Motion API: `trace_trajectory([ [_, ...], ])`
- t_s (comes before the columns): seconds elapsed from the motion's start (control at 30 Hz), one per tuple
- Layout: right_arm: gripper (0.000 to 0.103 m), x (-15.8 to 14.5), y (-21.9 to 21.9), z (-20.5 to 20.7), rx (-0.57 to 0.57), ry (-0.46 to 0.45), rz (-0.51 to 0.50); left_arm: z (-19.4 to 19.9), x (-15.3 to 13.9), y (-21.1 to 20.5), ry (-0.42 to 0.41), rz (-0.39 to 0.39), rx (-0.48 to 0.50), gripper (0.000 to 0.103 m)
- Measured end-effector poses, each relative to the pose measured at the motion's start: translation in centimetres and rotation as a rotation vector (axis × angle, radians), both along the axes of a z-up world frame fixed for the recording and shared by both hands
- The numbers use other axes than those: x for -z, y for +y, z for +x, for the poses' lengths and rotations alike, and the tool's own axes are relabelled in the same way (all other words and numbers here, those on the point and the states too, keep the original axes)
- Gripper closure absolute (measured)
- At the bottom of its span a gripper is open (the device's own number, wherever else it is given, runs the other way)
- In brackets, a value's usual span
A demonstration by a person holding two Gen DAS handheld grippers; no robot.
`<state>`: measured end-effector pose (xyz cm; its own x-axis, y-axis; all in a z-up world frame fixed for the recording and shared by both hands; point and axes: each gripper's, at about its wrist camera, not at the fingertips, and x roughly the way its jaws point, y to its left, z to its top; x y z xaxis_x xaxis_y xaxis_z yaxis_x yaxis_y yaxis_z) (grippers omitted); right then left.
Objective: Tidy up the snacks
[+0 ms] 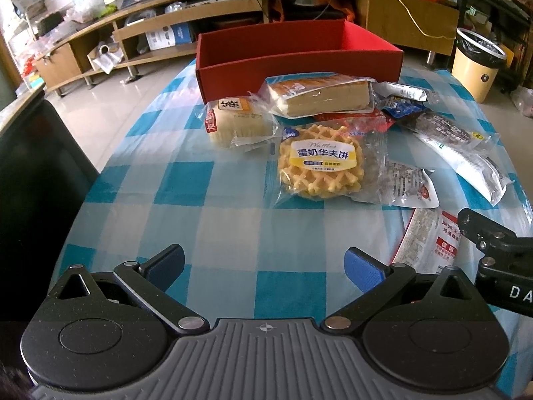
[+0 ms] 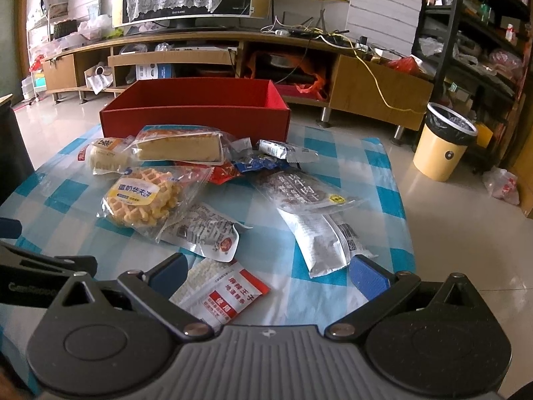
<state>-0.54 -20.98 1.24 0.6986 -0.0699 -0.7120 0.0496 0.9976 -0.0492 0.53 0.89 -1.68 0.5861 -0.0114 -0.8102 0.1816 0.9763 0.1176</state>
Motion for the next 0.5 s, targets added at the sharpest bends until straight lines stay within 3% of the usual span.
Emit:
trace_trajectory([
  [0.5,0.000,0.27,0.33,0.00,-0.014,0.015,0.002,0.06,0.21,0.02,0.011,0.001,0.002,0.000],
])
